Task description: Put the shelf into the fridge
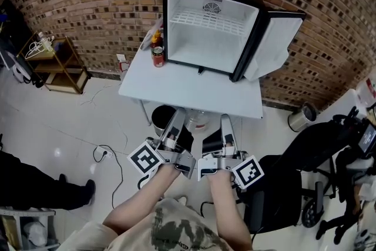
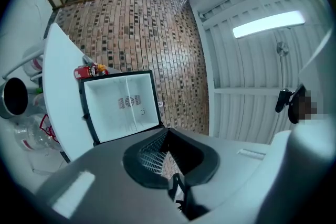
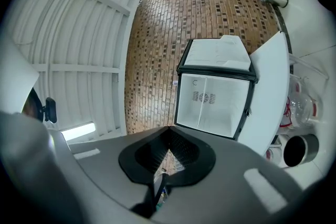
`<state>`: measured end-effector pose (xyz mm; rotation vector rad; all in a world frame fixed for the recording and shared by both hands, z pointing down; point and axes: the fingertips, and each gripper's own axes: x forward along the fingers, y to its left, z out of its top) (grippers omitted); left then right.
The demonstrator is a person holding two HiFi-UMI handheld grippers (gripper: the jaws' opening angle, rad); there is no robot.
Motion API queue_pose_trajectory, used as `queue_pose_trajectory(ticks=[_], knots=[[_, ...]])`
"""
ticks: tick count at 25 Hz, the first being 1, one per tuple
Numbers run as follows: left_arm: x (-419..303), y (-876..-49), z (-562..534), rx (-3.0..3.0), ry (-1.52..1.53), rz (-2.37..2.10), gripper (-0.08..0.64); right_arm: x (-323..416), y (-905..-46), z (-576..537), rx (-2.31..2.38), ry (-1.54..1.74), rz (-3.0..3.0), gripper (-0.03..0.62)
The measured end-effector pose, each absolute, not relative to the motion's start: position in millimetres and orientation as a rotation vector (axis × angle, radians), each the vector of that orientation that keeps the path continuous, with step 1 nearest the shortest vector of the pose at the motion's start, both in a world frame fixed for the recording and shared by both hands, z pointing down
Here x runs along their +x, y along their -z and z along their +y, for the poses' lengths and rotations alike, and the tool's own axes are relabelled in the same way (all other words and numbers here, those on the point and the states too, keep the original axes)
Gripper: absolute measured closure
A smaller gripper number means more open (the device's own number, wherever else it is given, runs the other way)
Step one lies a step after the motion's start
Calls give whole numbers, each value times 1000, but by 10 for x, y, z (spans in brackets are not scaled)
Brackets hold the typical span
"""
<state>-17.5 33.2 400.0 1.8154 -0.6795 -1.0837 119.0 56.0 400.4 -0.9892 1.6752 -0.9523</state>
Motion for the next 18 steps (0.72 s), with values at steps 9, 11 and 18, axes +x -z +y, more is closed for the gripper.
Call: queue_pose_trajectory(ticks=[9, 11, 18], knots=[[-424, -3936, 395, 1824, 1089, -661, 561, 944, -4010, 636, -984, 955, 1667, 593], [-448, -3935, 404, 1816, 1089, -651, 561, 904, -4011, 648, -984, 956, 1662, 592], [-495, -3932, 401, 1817, 1082, -625, 561, 833, -4009, 660, -999, 944, 1660, 593]])
